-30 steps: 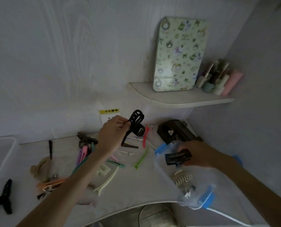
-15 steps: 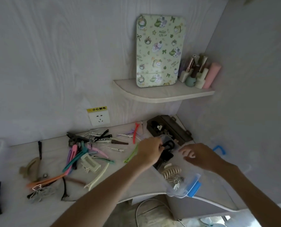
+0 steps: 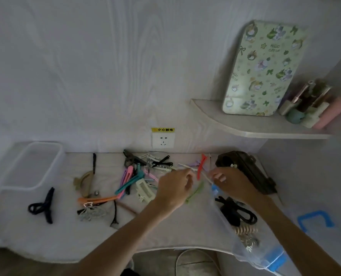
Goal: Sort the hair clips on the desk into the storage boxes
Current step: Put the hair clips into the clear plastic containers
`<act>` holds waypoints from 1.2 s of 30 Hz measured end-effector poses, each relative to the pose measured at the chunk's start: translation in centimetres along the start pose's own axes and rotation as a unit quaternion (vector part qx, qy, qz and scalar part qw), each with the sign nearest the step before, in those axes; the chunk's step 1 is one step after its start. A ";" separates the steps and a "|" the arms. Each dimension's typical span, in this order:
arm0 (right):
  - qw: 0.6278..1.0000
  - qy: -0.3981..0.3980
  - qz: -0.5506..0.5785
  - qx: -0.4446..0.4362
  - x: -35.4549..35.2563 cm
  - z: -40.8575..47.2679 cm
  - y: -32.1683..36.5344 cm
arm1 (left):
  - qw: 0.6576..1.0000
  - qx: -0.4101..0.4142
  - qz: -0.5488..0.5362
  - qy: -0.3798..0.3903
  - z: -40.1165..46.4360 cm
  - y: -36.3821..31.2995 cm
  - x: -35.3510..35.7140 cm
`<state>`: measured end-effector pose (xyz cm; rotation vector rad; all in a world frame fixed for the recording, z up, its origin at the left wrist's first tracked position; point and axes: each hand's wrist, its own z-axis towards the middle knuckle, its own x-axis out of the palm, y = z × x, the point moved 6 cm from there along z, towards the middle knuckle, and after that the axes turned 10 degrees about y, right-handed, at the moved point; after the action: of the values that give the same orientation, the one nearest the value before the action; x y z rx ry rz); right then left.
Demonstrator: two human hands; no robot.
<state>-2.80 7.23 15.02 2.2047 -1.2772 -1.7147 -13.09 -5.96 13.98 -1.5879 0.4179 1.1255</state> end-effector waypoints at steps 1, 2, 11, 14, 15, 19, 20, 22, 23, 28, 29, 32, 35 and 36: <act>1.000 0.011 -0.011 -0.014 1.1 1.4 1.8 | 0.999 -0.033 -0.010 -0.013 -0.8 2.5 -1.1; 0.999 0.021 -0.034 -0.031 2.1 2.6 3.7 | 0.997 -0.069 -0.015 -0.023 -1.6 5.0 -2.1; 0.959 0.122 -0.245 -0.068 13.4 10.0 12.9 | 0.942 -0.321 0.037 -0.088 -10.5 21.5 -8.6; 0.955 0.120 -0.270 -0.038 16.0 10.6 13.8 | 0.913 -0.408 0.021 -0.017 -11.7 25.3 -7.9; 0.955 0.107 -0.275 -0.038 16.5 10.7 14.3 | 0.901 -0.434 -0.006 0.003 -12.0 26.2 -7.7; 0.958 0.092 -0.269 -0.037 17.1 10.9 14.4 | 0.877 -0.472 -0.075 -0.038 -12.6 27.4 -8.2; 0.963 0.103 -0.246 -0.030 17.0 11.1 14.2 | 0.880 -0.466 -0.067 -0.063 -12.8 27.5 -8.7; 0.977 0.127 -0.169 -0.001 15.9 11.0 13.4 | 0.884 -0.452 -0.047 -0.106 -13.3 27.1 -9.7; 0.982 0.140 -0.129 0.008 14.9 10.8 13.2 | 0.885 -0.447 -0.043 -0.124 -13.5 26.8 -10.3; 0.980 0.182 0.079 0.010 7.5 6.4 10.8 | 0.914 -0.353 -0.056 -0.191 -11.6 21.5 -13.5; 0.980 0.172 0.104 0.003 5.7 5.2 9.7 | 0.923 -0.326 -0.066 -0.195 -10.5 19.7 -13.8; 0.982 0.127 0.137 0.009 0.7 0.8 5.6 | 0.954 -0.235 -0.095 -0.161 -5.7 12.8 -12.9; 0.980 0.108 0.161 0.038 -2.0 -2.8 1.6 | 0.981 -0.127 -0.110 -0.100 -1.4 5.5 -10.3; 0.979 0.096 0.170 0.052 -2.7 -4.2 0.2 | 0.988 -0.086 -0.106 -0.072 -0.3 2.9 -9.0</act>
<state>0.48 7.10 18.78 1.9942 -1.6096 -1.3056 -19.52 -9.79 19.72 -1.6430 0.0557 1.1264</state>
